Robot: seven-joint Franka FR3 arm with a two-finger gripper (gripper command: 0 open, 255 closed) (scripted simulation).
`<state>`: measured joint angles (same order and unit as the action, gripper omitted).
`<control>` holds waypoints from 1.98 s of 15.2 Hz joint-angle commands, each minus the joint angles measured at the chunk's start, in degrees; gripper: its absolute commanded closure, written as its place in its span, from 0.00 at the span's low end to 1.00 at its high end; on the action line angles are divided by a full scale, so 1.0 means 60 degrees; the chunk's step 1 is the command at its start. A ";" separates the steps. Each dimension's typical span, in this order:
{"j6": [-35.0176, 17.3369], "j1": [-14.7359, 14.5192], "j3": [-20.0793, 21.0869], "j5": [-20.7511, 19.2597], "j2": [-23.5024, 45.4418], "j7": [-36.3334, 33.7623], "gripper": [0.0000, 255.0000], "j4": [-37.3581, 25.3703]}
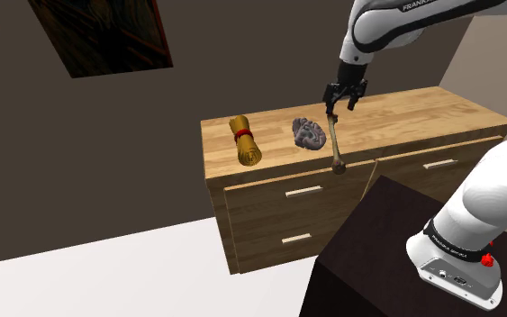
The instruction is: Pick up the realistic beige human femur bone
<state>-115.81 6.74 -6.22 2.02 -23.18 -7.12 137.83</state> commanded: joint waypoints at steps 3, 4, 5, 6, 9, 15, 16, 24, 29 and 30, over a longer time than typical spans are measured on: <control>-0.0876 0.0236 -0.0198 0.0014 0.1327 -0.0340 0.00 -0.0372; -0.1079 0.0297 -0.0259 0.0025 0.1643 -0.0406 0.00 -0.0461; -0.1276 0.0357 -0.0321 0.0041 0.1961 -0.0470 0.00 -0.0559; -0.1466 0.0415 -0.0385 0.0062 0.2279 -0.0531 0.00 -0.0664; -0.1989 0.0589 -0.0579 0.0163 0.3240 -0.0694 0.00 -0.1024; -0.2826 0.0963 -0.0938 0.0531 0.5162 -0.0937 0.00 -0.1933; -0.2938 0.1034 -0.0989 0.0612 0.5481 -0.0968 0.00 -0.2107; -0.3566 0.1735 -0.1277 0.1342 0.7993 -0.1215 0.00 -0.3709; -0.3836 0.1982 -0.1270 0.1594 0.8805 -0.1245 0.00 -0.4174; -0.3925 0.1999 -0.1246 0.1630 0.8905 -0.1221 0.00 -0.4182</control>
<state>-138.81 18.69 -14.06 11.47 29.29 -14.61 112.94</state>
